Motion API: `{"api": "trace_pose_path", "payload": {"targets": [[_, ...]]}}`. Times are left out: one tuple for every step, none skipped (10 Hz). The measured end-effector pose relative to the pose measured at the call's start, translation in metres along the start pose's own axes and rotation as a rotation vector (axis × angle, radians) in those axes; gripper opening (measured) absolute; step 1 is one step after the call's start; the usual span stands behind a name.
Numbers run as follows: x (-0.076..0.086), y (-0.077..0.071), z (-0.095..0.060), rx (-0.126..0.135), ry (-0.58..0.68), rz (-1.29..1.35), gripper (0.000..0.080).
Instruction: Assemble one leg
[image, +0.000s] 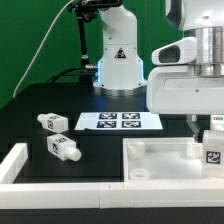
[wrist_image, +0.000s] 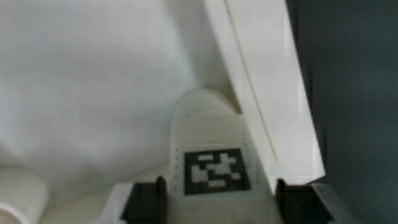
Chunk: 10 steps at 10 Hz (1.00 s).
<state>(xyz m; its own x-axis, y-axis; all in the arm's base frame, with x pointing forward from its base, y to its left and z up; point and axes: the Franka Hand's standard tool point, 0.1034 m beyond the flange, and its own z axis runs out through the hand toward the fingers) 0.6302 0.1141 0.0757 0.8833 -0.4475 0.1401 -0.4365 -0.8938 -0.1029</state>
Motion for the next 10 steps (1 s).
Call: {"api": "trace_pose_path", "payload": {"targets": [[-0.002,-0.001,0.0,-0.004,-0.003,0.098,0.0285],[-0.006,-0.004,0.001,-0.02,-0.002,0.233,0.0285],[-0.005,-0.006,0.001,-0.037,-0.004,0.373,0.0285],[-0.001,-0.006,0.001,-0.037,-0.028,0.501,0.0285],[0.0,-0.009,0.0,-0.05,-0.061,0.664,0.0285],[0.0,-0.013,-0.001,-0.064,-0.07,0.854,0.0285],[0.001,-0.015,0.0,-0.048,-0.074,1.073,0.0285],[0.005,-0.014,0.002,-0.022,-0.082,1.263,0.0285],[0.006,-0.011,0.002,-0.021,-0.087,1.308,0.0285],[0.005,-0.013,0.002,-0.022,-0.088,1.323,0.0293]]}}
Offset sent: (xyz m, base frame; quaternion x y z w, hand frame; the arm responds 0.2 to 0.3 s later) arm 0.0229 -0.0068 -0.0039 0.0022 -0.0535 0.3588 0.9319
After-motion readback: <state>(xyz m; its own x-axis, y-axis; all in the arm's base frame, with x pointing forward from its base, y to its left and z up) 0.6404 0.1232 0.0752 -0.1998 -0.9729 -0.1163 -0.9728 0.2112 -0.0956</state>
